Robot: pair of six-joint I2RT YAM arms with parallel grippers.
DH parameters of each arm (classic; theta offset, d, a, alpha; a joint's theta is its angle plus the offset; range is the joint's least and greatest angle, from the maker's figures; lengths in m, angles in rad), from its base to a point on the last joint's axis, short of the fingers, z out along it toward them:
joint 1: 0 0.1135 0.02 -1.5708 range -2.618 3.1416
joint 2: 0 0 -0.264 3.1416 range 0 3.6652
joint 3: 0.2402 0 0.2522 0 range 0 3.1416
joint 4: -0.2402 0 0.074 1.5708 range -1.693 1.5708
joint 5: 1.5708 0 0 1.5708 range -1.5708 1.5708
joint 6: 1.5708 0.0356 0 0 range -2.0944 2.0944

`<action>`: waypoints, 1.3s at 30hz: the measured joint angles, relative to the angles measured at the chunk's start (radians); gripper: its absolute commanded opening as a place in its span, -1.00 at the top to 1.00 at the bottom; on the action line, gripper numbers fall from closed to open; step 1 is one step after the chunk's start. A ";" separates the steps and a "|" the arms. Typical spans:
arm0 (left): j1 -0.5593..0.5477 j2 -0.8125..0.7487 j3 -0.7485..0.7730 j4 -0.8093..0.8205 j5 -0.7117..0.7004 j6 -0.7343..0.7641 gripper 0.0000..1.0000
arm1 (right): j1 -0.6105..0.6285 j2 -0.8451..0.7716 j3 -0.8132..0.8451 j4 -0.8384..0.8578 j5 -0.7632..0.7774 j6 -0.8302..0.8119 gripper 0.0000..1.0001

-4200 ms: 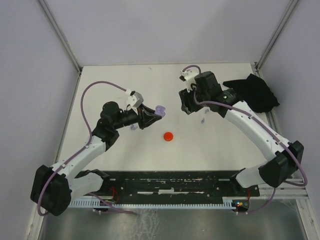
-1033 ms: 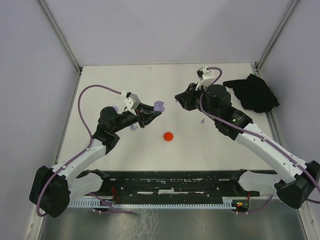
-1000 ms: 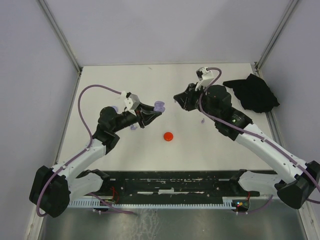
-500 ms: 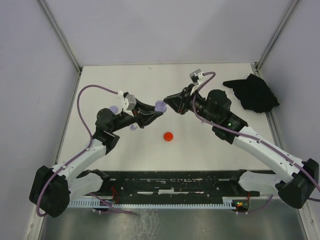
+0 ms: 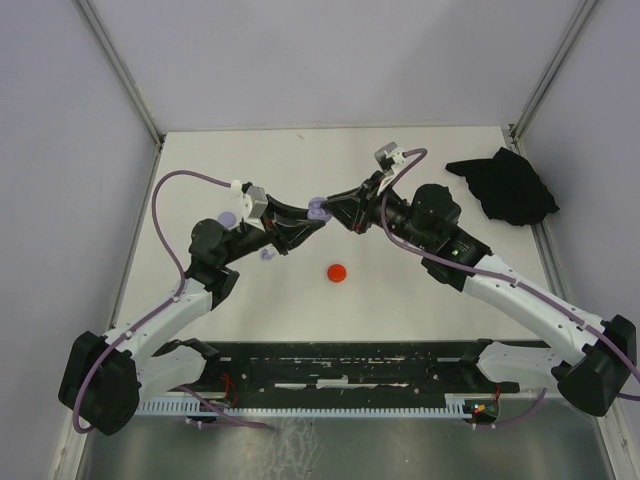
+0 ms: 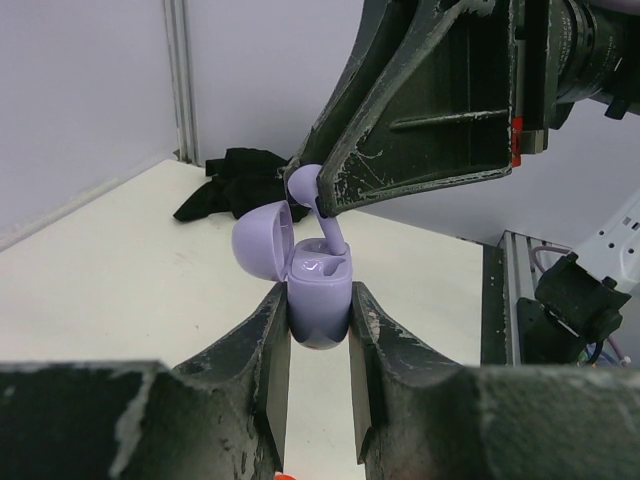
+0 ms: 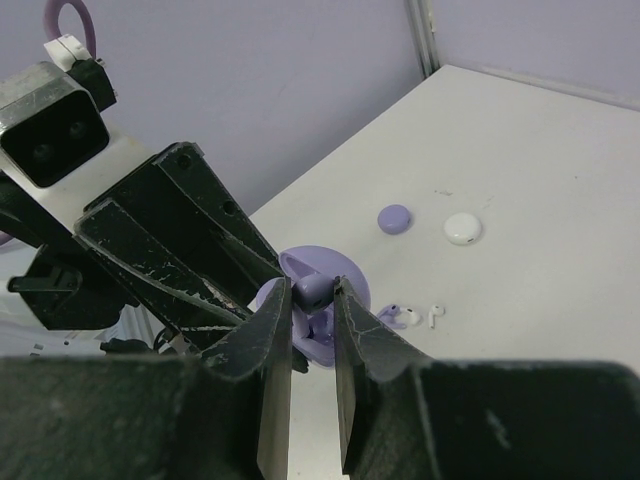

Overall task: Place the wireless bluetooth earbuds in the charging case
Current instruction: Place the earbud in the charging case.

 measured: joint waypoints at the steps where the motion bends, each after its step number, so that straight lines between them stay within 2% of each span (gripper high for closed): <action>1: 0.000 0.000 0.000 0.002 -0.003 -0.002 0.95 | 0.002 0.000 -0.001 0.002 -0.001 -0.001 0.59; 19: -0.002 -0.022 -0.029 0.029 -0.051 -0.011 0.95 | 0.016 -0.001 -0.023 0.043 0.001 -0.011 0.56; 31: -0.002 -0.039 -0.056 0.074 -0.072 -0.037 0.95 | 0.022 -0.009 -0.061 0.066 -0.016 0.023 0.44; 39: -0.002 -0.044 -0.068 0.080 -0.067 -0.036 0.95 | 0.024 -0.009 -0.061 0.051 -0.016 0.035 0.03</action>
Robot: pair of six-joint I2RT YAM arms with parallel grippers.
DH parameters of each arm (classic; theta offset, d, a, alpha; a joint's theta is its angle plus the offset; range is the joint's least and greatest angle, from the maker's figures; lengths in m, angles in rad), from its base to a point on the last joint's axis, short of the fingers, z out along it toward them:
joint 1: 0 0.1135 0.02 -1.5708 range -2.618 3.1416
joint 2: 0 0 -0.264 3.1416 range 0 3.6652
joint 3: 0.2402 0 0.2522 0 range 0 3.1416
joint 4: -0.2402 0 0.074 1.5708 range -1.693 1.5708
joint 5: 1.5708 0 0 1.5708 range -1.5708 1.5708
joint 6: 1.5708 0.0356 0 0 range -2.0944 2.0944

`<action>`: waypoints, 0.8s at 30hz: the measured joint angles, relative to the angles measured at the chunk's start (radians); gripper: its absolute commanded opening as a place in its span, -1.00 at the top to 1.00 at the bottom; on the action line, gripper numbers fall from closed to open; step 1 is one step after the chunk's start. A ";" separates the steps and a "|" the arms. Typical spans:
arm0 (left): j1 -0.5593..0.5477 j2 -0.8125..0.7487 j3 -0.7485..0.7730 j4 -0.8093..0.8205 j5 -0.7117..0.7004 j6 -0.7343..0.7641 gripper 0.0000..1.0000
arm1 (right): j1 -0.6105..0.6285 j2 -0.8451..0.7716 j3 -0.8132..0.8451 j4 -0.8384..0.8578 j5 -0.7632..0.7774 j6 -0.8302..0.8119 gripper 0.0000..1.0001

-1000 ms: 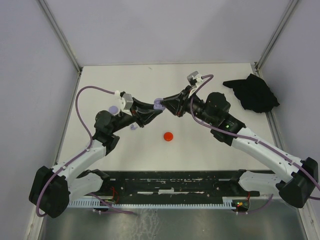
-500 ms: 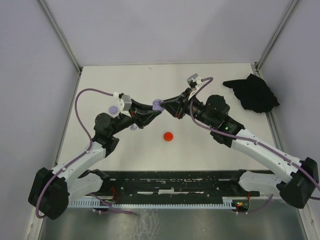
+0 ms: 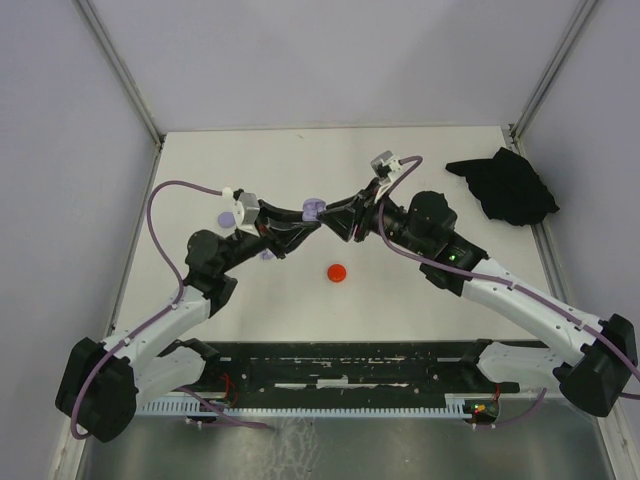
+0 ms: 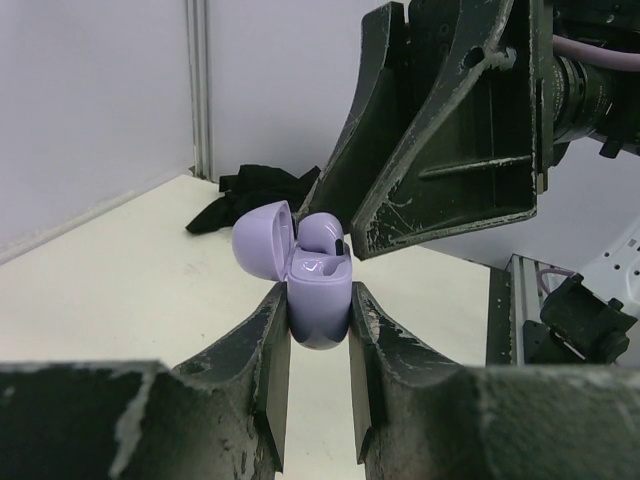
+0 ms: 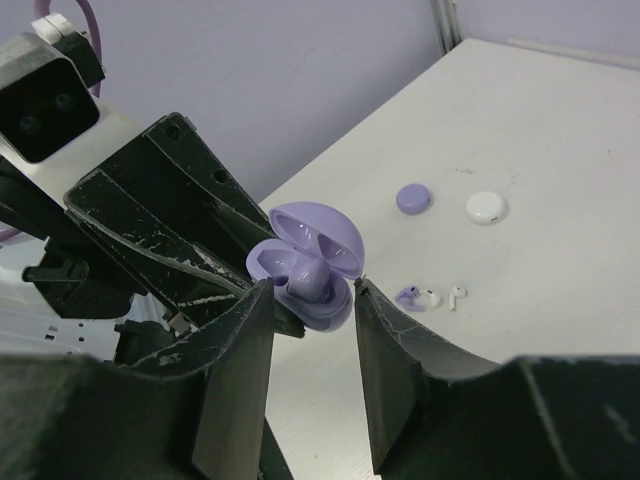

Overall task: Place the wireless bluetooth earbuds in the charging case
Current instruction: Place the earbud in the charging case, then adjust the earbud with the charging case.

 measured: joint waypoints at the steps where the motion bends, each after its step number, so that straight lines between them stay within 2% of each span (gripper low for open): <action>1: 0.000 0.000 0.000 -0.001 0.000 0.001 0.95 | 0.001 0.000 0.005 -0.017 0.002 -0.002 -0.01; 6: 0.000 -0.023 0.000 -0.033 0.001 0.047 0.95 | 0.002 -0.005 0.057 -0.153 0.036 -0.016 -0.10; 12: 0.000 -0.037 0.000 -0.113 0.019 0.134 0.95 | 0.002 -0.013 0.193 -0.346 0.086 -0.018 -0.17; 19: 0.000 -0.042 0.000 -0.219 0.036 0.241 0.95 | 0.002 0.040 0.449 -0.622 0.103 0.008 -0.02; 24: 0.000 -0.042 0.000 -0.241 0.052 0.270 0.95 | 0.002 0.105 0.497 -0.731 0.090 0.072 0.11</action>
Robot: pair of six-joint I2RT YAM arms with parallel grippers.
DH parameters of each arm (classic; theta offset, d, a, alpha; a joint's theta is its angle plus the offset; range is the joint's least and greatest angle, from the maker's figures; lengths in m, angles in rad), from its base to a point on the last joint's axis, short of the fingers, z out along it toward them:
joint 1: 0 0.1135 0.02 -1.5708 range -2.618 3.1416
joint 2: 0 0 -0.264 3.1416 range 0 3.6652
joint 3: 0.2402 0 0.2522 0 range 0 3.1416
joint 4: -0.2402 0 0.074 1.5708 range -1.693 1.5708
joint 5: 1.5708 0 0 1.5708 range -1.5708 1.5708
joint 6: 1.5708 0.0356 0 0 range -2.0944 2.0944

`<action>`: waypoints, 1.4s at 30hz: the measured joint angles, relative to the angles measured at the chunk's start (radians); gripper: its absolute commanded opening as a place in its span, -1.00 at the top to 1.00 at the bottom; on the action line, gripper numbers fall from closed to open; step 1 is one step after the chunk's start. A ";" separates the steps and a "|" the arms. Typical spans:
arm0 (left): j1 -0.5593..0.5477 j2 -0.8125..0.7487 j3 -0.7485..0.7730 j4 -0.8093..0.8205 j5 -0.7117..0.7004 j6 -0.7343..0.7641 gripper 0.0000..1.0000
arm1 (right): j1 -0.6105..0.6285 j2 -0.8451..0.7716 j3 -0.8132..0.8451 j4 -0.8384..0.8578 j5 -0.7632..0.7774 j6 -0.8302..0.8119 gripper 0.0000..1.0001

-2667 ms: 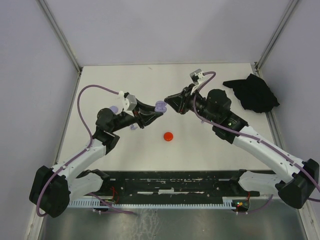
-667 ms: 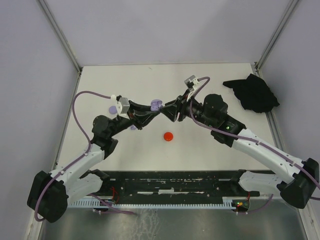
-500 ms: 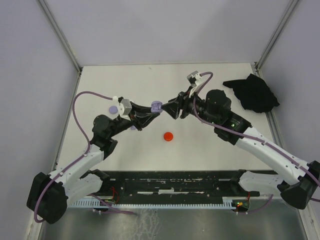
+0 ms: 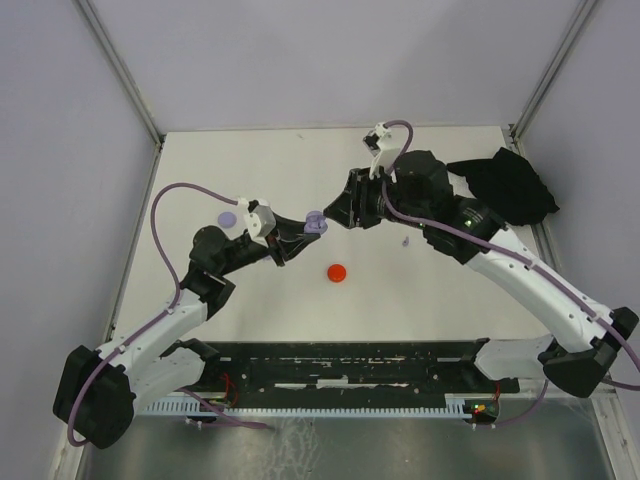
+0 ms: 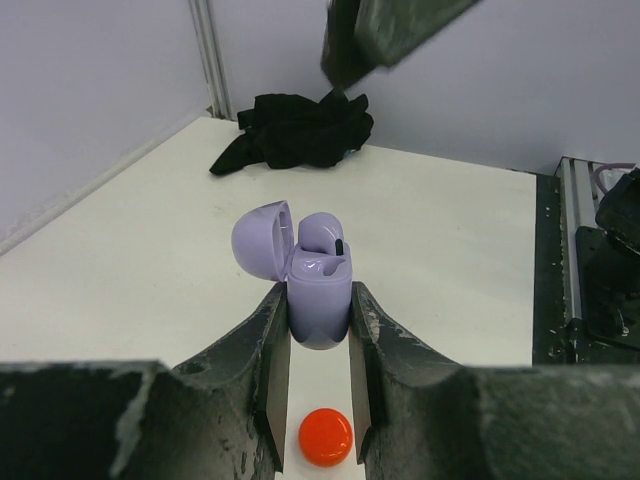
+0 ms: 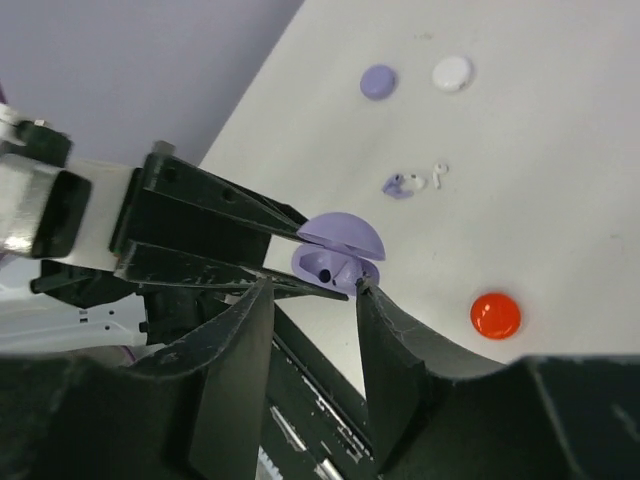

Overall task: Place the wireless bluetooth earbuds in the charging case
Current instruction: Adjust the earbud with the charging case.

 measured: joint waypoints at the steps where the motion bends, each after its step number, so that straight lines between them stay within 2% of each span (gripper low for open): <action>1: 0.000 0.000 0.000 -0.001 0.001 0.002 0.95 | 0.000 0.016 0.000 -0.019 -0.003 0.013 0.13; 10: 0.000 0.000 0.000 -0.007 0.011 0.039 0.95 | 0.000 0.118 0.001 -0.114 -0.030 0.097 0.22; 19: 0.000 0.000 0.000 -0.010 0.021 0.051 0.95 | 0.000 0.139 0.003 -0.107 -0.072 0.131 0.32; 39: 0.006 0.006 0.000 -0.048 0.042 0.056 0.95 | -0.003 0.184 0.005 -0.092 -0.074 0.160 0.41; 42: 0.007 0.007 0.000 -0.055 0.042 0.056 0.95 | -0.003 0.188 0.005 -0.093 -0.075 0.159 0.50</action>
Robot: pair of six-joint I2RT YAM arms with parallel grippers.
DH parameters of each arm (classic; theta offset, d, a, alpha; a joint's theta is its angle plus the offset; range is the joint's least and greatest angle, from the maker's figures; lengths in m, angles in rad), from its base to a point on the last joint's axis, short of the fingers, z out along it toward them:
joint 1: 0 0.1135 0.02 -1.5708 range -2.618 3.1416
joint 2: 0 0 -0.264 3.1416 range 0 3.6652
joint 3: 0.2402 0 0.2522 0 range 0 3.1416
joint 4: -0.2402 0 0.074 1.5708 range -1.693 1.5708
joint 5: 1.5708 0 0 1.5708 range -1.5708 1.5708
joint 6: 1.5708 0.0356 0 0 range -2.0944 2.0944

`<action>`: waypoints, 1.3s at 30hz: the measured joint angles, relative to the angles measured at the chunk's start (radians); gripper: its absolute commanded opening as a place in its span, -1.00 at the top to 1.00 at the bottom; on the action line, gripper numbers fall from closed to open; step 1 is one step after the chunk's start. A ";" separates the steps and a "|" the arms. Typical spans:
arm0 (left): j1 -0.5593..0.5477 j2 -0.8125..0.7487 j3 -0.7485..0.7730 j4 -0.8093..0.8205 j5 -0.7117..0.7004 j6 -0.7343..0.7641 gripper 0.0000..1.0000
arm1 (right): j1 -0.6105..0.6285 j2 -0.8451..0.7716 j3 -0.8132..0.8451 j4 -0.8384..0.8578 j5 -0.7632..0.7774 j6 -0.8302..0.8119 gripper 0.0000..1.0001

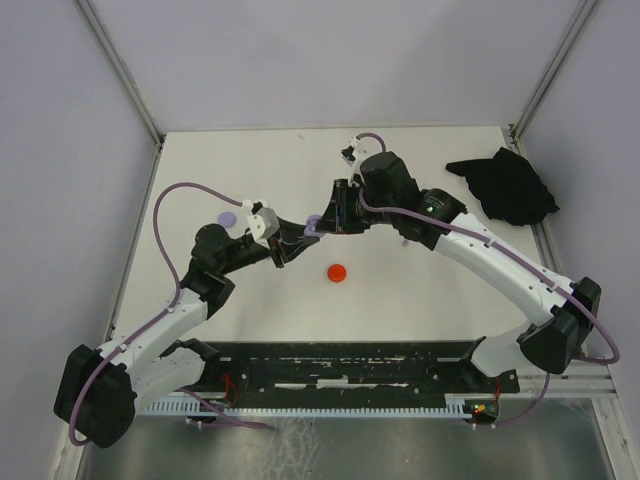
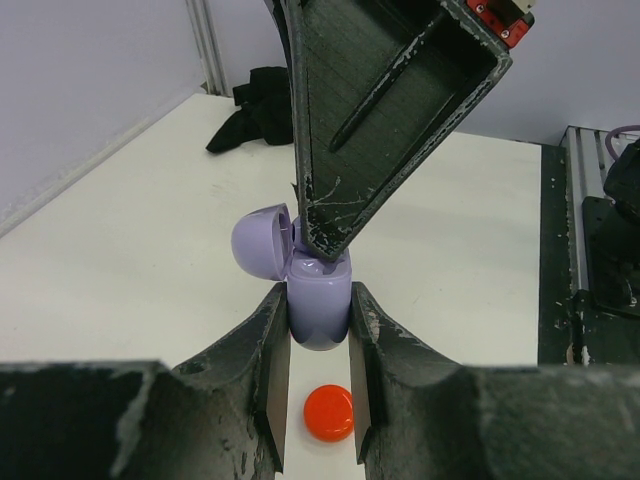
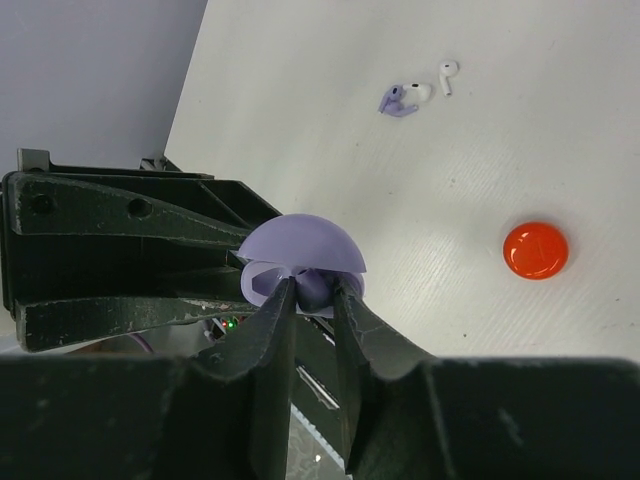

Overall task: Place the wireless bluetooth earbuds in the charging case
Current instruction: Adjust the earbud with the charging case.

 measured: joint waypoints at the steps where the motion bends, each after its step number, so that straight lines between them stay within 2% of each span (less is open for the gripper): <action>1: 0.000 0.000 0.000 0.000 0.000 0.000 0.95 | 0.000 0.000 0.000 0.000 0.000 0.000 0.53; 13: 0.000 0.000 0.000 0.037 0.012 -0.001 0.95 | -0.005 -0.047 -0.001 0.003 -0.017 -0.102 0.72; 23: 0.000 0.001 0.000 0.060 0.061 -0.002 0.95 | -0.024 -0.134 -0.018 0.042 -0.079 -0.205 0.76; 30: 0.000 0.015 0.000 0.088 0.099 -0.023 0.95 | -0.024 -0.130 -0.019 0.058 -0.153 -0.255 0.78; 39: 0.000 0.019 0.000 0.106 0.117 -0.028 0.95 | -0.024 -0.109 -0.026 0.049 -0.171 -0.312 0.78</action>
